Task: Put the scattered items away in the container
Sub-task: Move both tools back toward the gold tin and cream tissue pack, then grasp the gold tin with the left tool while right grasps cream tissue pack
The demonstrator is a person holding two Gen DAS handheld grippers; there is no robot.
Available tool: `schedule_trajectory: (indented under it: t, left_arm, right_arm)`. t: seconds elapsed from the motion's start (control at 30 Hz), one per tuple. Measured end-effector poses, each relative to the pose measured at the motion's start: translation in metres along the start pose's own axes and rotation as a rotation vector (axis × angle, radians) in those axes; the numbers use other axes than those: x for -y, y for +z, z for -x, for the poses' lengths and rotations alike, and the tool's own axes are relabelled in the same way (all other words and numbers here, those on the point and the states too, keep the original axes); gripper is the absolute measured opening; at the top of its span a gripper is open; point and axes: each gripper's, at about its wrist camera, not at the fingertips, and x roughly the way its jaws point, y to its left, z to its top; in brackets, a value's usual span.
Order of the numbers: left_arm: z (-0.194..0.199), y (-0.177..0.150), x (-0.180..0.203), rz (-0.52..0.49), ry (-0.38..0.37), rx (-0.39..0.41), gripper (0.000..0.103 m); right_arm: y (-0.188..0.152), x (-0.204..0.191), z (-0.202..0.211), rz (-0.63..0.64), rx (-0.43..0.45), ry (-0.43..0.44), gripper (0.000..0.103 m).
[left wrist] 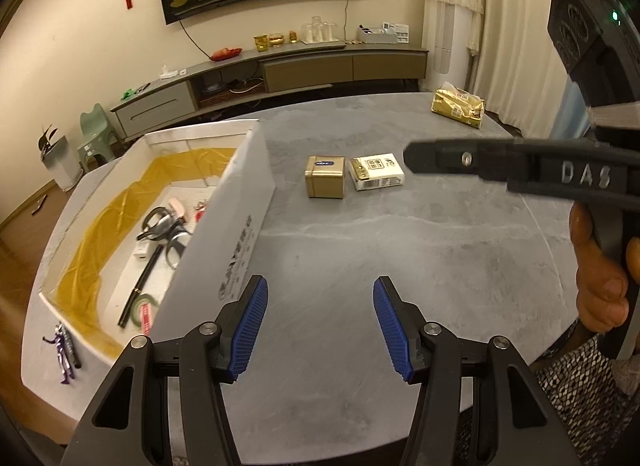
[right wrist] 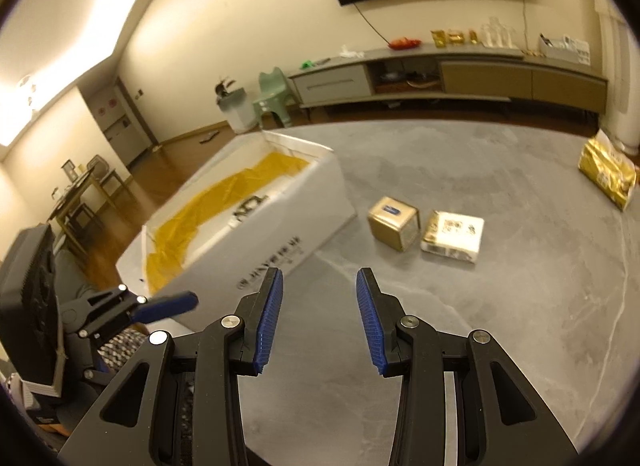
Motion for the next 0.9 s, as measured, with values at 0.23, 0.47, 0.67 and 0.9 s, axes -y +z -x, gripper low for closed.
schedule_trajectory:
  t: [0.23,0.47,0.67,0.9]
  left_arm:
    - [-0.037,0.028,0.005,0.026,-0.044,-0.011,0.057]
    - [-0.082,0.061,0.008,0.016,-0.062,-0.012,0.061]
    - [-0.126,0.081,0.004,0.008,-0.056,-0.025,0.061]
    - [-0.171,0.1,-0.007,0.024,-0.067,-0.04,0.062]
  right_arm:
    - [0.0,0.032,-0.011,-0.043,-0.027,-0.058,0.041]
    - [0.004,0.081,-0.035,-0.141,-0.074,-0.152,0.045]
    - [0.015,0.099,-0.063,-0.165,-0.099,-0.166,0.05]
    - [0.03,0.122,-0.093,-0.201,-0.104,-0.188,0.056]
